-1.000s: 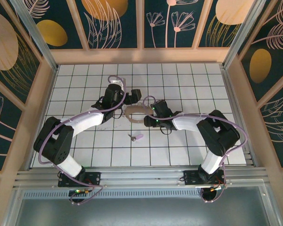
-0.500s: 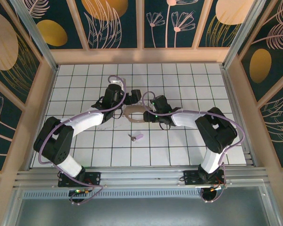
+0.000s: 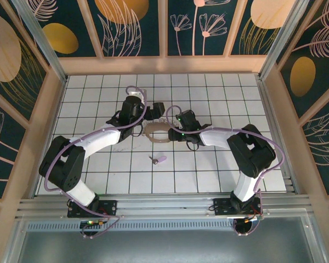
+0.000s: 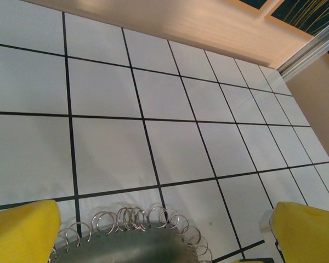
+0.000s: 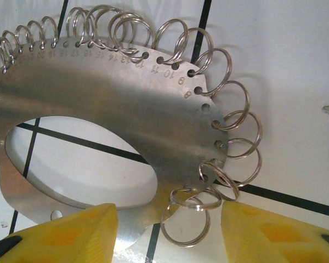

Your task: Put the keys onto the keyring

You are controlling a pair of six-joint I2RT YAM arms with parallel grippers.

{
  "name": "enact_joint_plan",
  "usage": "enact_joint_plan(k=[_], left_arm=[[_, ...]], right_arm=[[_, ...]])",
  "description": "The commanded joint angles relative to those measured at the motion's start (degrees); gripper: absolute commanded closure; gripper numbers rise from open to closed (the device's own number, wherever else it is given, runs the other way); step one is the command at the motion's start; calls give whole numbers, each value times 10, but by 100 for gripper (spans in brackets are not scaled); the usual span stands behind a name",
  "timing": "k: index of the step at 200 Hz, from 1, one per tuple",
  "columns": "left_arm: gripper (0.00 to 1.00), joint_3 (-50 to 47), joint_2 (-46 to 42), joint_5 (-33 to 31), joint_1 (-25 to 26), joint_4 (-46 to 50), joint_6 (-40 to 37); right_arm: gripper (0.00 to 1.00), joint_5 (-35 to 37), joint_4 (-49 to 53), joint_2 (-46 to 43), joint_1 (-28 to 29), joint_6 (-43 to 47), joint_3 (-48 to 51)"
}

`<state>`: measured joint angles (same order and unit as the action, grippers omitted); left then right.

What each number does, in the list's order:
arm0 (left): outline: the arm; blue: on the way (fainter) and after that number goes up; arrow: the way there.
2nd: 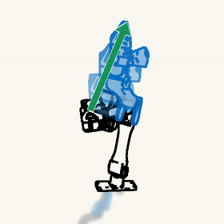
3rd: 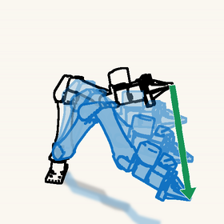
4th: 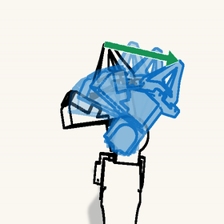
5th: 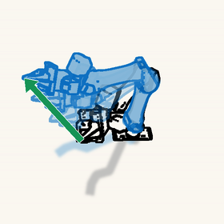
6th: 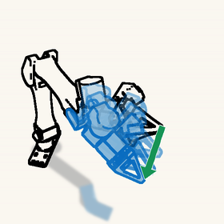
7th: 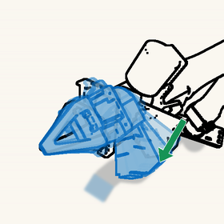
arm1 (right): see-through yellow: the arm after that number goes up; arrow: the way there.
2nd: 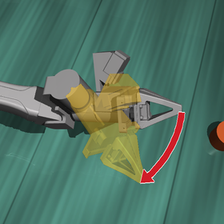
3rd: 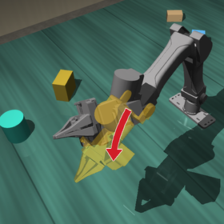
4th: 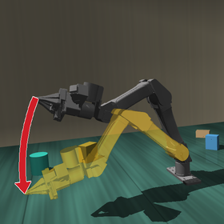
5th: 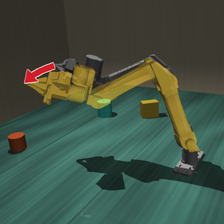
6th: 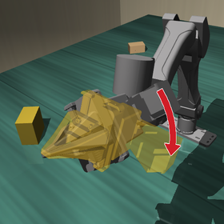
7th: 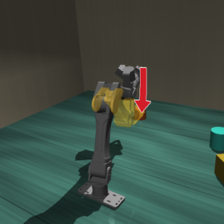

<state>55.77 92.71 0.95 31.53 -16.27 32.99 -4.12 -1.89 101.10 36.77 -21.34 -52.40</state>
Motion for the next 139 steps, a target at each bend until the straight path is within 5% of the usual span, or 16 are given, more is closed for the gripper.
enact_joint_plan(k=[1, 139], left_arm=[[1, 13, -10, -5, -3, 0, -11], [1, 12, -13, -3, -3, -3, -8]], right_arm=[[47, 10, 9, -1, -4, 9, 2], [47, -9, 14, -40, 1, -3, 37]])
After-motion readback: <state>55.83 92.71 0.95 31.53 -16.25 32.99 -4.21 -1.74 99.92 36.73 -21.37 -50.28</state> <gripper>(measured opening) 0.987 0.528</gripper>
